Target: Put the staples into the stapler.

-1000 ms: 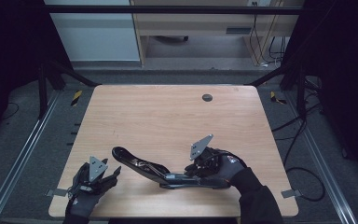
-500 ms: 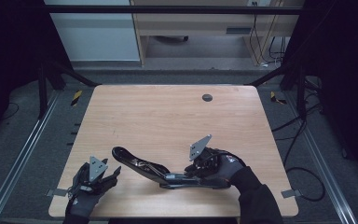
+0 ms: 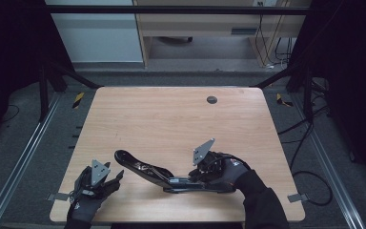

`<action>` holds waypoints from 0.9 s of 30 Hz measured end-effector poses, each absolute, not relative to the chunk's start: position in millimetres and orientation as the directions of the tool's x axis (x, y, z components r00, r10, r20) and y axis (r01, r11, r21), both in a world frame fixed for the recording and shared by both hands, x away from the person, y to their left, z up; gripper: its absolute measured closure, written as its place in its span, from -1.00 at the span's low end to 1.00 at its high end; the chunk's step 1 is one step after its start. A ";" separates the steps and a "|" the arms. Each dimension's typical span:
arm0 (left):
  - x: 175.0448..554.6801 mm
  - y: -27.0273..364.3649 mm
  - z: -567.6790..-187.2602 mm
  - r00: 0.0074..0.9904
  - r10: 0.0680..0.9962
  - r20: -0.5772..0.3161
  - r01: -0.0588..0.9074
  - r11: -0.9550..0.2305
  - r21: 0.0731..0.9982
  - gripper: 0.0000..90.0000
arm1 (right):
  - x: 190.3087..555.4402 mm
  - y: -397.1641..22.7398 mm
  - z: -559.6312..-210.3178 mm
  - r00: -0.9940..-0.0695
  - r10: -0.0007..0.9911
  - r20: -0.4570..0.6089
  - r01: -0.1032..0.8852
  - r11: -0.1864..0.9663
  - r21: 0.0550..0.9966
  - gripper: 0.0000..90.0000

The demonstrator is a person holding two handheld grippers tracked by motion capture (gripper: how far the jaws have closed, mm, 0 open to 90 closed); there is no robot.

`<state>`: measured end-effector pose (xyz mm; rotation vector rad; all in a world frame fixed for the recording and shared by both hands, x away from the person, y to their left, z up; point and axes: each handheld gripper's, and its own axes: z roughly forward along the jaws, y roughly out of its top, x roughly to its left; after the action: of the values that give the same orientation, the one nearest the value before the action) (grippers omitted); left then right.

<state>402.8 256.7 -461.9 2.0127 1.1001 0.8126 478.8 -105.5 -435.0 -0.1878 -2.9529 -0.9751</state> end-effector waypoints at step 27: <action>403.4 256.4 -462.9 0.446 0.874 0.193 0.446 -0.404 0.799 -0.08 | 482.5 -103.0 -436.9 -0.996 0.054 0.064 0.081 0.809 0.582 0.73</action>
<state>403.4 256.4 -462.9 2.0208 1.1026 0.8097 482.5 -103.0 -436.9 -0.1107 -2.9461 -0.9501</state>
